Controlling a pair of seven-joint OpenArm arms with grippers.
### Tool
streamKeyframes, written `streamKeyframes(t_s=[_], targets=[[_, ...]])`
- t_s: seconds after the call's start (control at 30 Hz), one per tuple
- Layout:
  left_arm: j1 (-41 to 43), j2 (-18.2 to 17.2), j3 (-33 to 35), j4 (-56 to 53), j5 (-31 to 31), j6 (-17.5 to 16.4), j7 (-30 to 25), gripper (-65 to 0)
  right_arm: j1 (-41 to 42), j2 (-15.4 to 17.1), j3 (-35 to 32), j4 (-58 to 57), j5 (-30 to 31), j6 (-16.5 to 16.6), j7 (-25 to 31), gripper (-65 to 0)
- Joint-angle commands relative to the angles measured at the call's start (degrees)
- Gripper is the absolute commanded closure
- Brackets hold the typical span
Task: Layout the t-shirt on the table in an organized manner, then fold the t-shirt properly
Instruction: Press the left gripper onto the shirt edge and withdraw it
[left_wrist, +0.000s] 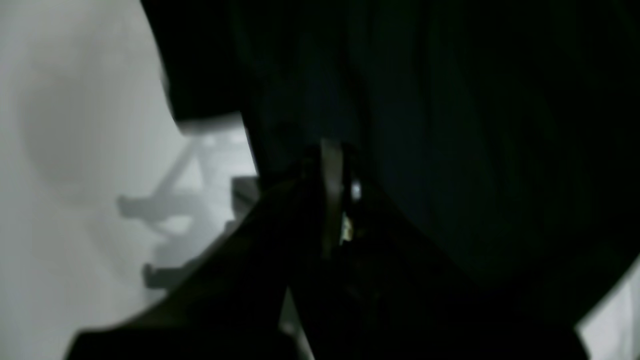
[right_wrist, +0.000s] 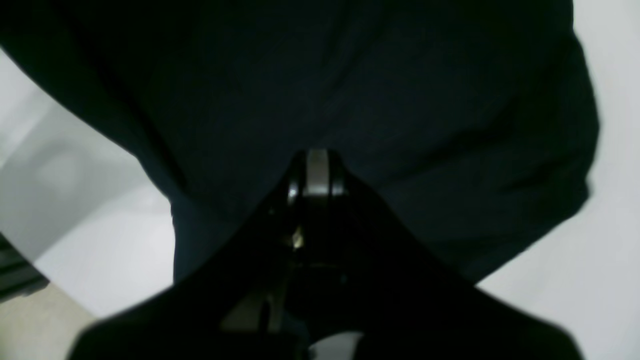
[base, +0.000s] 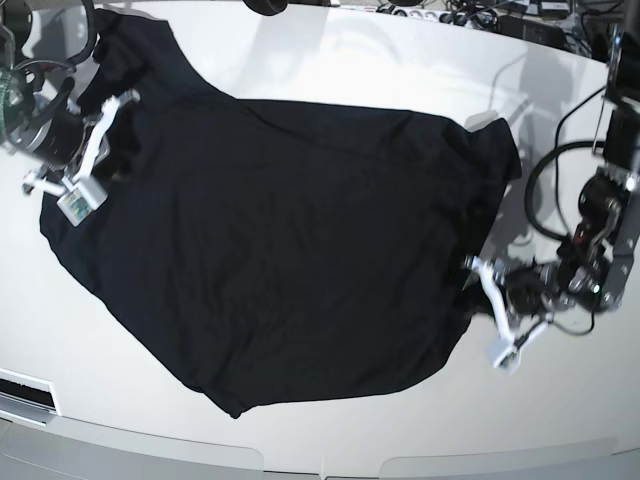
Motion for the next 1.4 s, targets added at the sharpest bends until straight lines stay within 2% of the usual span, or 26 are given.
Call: streamKeyframes(t_s=[0.0, 0.13, 0.43, 0.57, 0.77, 0.9, 1.07, 1.23, 1.37], targets=[[-2.01, -0.07, -0.59, -1.09, 0.55, -0.11, -2.08, 0.0, 0.20, 0.76, 0.02, 0.57, 0.46, -0.02, 0.68, 0.0], [-6.58, 2.86, -0.59, -10.05, 1.46, -0.11, -6.95, 0.0, 0.17, 0.79, 0.04, 0.55, -0.96, -2.32, 0.66, 0.0], [-15.87, 8.46, -0.61, -31.28, 2.64, -0.17, -20.96, 0.0, 0.17, 0.76, 0.04, 0.55, -1.07, -2.73, 0.44, 0.0], [-16.81, 11.39, -0.61, -37.46, 8.15, -0.09, -29.57, 0.0, 0.17, 0.76, 0.04, 0.55, -1.07, -2.73, 0.42, 0.0], [-16.81, 14.43, -0.61, -43.30, 13.86, 6.45, -37.94, 0.0, 0.17, 0.79, 0.04, 0.55, -1.07, -2.73, 0.37, 0.0], [-16.63, 15.02, -0.61, -45.83, 16.79, 7.58, -39.06, 0.0, 0.17, 0.79, 0.04, 0.55, -1.07, -2.73, 0.20, 0.0], [-15.52, 14.84, -0.61, -47.06, 19.41, 10.64, -39.89, 0.0, 0.15, 0.79, 0.04, 0.55, -1.05, -2.73, -0.02, 0.0], [-14.03, 14.08, -0.61, -47.06, 19.82, 10.51, -39.89, 0.0, 0.17, 0.81, 0.04, 0.55, -1.05, -2.73, -0.20, 0.0], [-13.99, 14.10, -0.61, -47.06, 19.85, 6.64, -39.85, 0.0, 0.15, 0.79, 0.04, 0.55, -1.03, -2.73, -0.20, 0.0]])
